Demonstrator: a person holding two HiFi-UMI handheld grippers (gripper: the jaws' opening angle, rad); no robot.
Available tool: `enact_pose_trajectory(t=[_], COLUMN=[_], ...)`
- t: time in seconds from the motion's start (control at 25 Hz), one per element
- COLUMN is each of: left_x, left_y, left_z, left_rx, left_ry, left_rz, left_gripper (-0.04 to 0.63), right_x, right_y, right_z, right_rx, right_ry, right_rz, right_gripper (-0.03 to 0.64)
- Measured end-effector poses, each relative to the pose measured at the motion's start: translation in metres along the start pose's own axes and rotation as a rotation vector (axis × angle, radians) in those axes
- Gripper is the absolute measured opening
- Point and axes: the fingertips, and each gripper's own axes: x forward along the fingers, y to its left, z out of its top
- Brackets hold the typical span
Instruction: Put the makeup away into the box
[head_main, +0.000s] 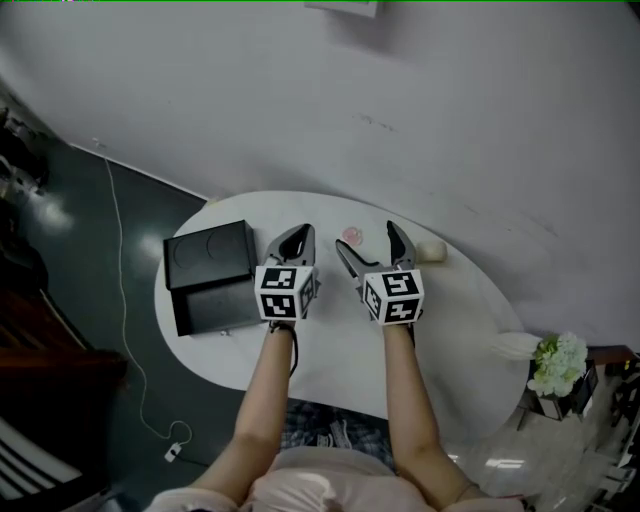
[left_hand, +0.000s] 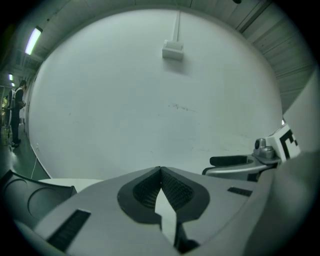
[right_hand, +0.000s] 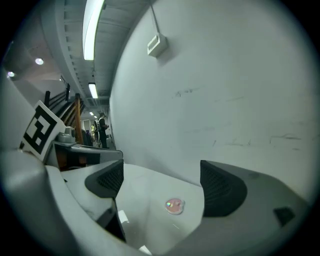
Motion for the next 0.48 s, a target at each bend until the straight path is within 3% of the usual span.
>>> enact_pose_trajectory(t=[0.2, 0.48], left_x=[0.030, 0.051], left_y=[0.012, 0.016], left_z=[-0.035, -0.062], left_rx=[-0.062, -0.079], left_ry=[0.076, 0.133], left_rz=[0.038, 0.046], left_gripper=[0.026, 0.026], right_x=[0.047, 0.084], right_y=[-0.016, -0.026], right_z=[-0.047, -0.097], right_rx=[0.007, -0.002], right_ry=[0.135, 0.315], right_rz=[-0.019, -0.017], right_gripper=[0.466, 0.422])
